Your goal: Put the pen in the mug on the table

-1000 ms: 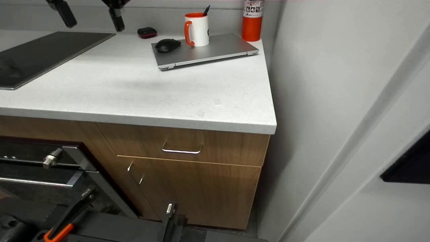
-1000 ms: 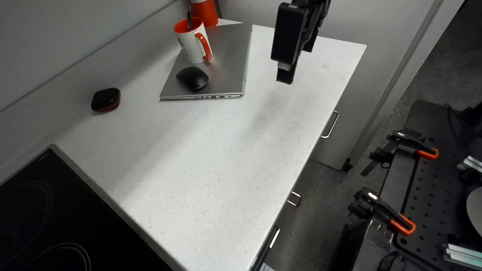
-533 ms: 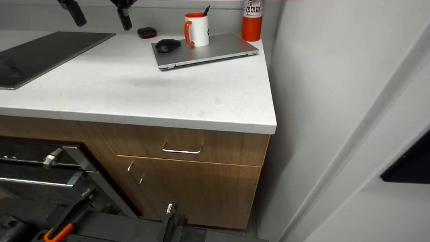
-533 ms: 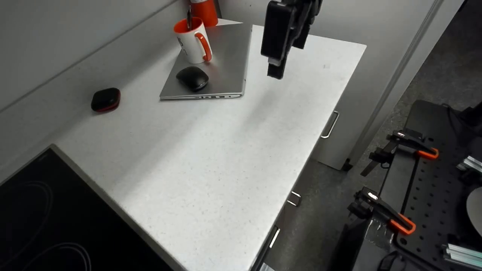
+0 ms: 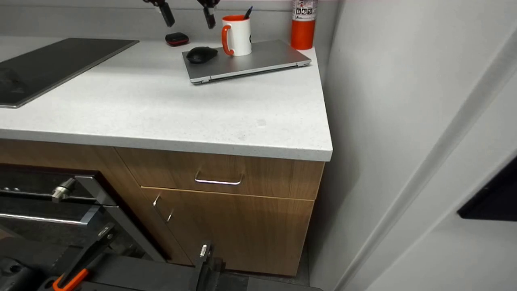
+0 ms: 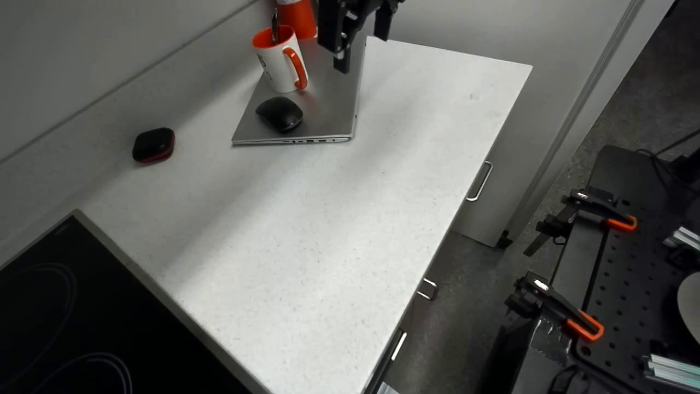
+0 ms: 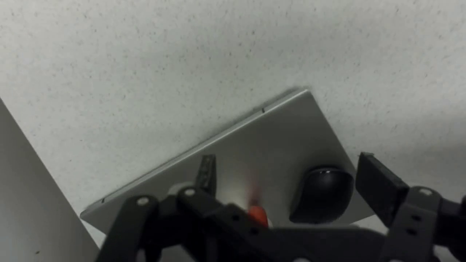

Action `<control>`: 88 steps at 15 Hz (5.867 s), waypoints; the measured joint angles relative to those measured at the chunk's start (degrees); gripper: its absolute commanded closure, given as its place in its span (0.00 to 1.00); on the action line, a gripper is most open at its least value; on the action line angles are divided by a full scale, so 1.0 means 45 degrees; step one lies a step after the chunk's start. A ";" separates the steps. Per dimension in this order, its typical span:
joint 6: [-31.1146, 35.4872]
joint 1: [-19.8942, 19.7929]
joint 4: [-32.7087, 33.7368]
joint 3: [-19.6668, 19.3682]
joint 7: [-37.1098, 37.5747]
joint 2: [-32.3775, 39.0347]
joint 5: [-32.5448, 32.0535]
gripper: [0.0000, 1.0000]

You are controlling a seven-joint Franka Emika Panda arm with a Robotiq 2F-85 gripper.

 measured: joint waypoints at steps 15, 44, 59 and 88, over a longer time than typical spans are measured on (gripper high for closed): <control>0.0213 -0.0017 0.1377 -0.0104 0.1123 0.1418 -0.0271 0.00; 0.0287 0.0080 0.5588 -0.0951 0.3441 0.4714 0.1073 0.00; 0.1378 -0.0126 0.8132 -0.1037 0.3484 0.7058 0.2580 0.00; 0.1767 -0.0600 0.9678 -0.1024 0.3489 0.8059 0.3544 0.99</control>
